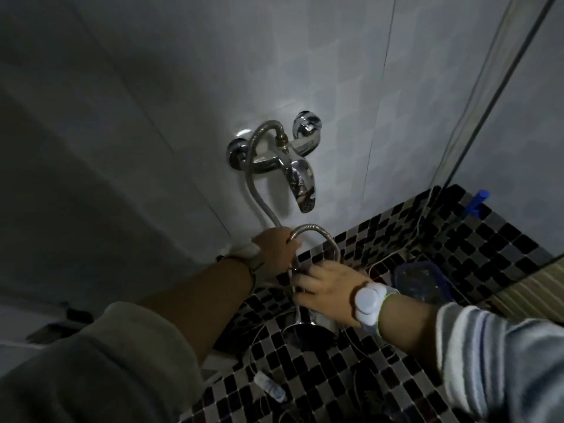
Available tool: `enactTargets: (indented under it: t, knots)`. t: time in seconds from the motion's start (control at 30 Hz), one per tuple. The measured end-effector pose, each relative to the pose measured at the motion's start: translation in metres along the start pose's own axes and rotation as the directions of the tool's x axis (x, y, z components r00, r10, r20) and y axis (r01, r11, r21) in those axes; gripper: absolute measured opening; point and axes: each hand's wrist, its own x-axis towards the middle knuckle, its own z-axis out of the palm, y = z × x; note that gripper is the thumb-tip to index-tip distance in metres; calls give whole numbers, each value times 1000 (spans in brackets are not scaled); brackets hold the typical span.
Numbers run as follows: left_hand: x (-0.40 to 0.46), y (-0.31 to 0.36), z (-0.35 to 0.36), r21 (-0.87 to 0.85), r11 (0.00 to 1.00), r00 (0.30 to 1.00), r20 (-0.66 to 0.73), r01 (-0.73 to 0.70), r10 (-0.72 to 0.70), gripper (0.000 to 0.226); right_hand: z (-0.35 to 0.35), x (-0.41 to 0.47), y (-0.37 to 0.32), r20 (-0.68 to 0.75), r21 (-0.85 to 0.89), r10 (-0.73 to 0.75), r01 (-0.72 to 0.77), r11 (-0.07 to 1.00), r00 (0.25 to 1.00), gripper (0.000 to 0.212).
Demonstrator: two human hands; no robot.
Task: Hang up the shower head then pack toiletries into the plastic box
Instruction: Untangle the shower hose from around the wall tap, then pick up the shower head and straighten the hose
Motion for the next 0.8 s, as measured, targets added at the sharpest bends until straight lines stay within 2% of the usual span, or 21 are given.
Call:
enactTargets:
  t: [0.07, 0.1, 0.13, 0.17, 0.2, 0.23, 0.27, 0.3, 0.33, 0.37, 0.4, 0.5, 0.57, 0.63, 0.73, 0.8]
  knots:
    - [13, 17, 6, -48, 997, 997, 34, 67, -65, 32, 13, -14, 14, -21, -112, -49, 46, 993, 999, 34]
    - [20, 27, 9, -63, 994, 995, 51, 89, -86, 33, 20, -19, 25, 8, -170, -87, 87, 982, 996, 45]
    - [21, 30, 8, -72, 992, 993, 63, 102, -98, 33, 29, -20, 32, -16, -211, -153, 146, 966, 988, 53]
    - [25, 40, 9, -76, 990, 990, 80, 121, -115, 34, 31, -21, 39, -116, -214, -221, 193, 958, 968, 49]
    - [30, 46, 11, -83, 987, 988, 86, 139, -132, 34, 37, -23, 38, -194, 44, -271, 285, 958, 943, 37]
    - [32, 53, 11, -90, 983, 985, 86, 160, -152, 35, 37, -24, 41, -378, 358, -274, 413, 837, 884, 35]
    - [36, 58, 13, -101, 979, 983, 77, 174, -167, 35, 36, -18, 53, -433, 345, -267, 432, 833, 861, 37]
    - [40, 62, 14, -136, 971, 980, 74, 196, -187, 35, 29, -23, 66, -293, 33, -369, 394, 918, 882, 32]
    - [41, 60, 15, -195, 958, 977, 70, 211, -201, 35, 20, -19, 85, -85, -146, -368, 353, 924, 926, 22]
    - [42, 63, 14, -238, 946, 976, 74, 218, -207, 37, 13, -17, 92, -42, -202, -225, 212, 956, 973, 12]
    - [45, 66, 15, -268, 937, 975, 81, 223, -209, 41, 9, -19, 101, -51, -168, -195, 184, 969, 980, 9]
    - [50, 72, 20, -296, 905, 951, 126, 306, -281, 55, 8, -33, 116, -65, -4, -106, 106, 994, 992, 17]
    - [52, 66, 21, -342, 847, 913, 167, 407, -372, 52, 15, -44, 128, -51, 94, -26, 30, 995, 998, 21]
    - [49, 52, 19, -316, 829, 887, 181, 462, -425, 51, 22, -53, 138, -42, 151, 93, -86, 985, 995, 21]
    - [47, 29, 10, -275, 800, 844, 101, 533, -527, 49, 30, -65, 150, -14, 240, 314, -302, 923, 949, 32]
    - [48, 18, 3, -252, 786, 818, 40, 564, -574, 51, 31, -72, 156, 68, 321, 441, -438, 840, 895, 25]
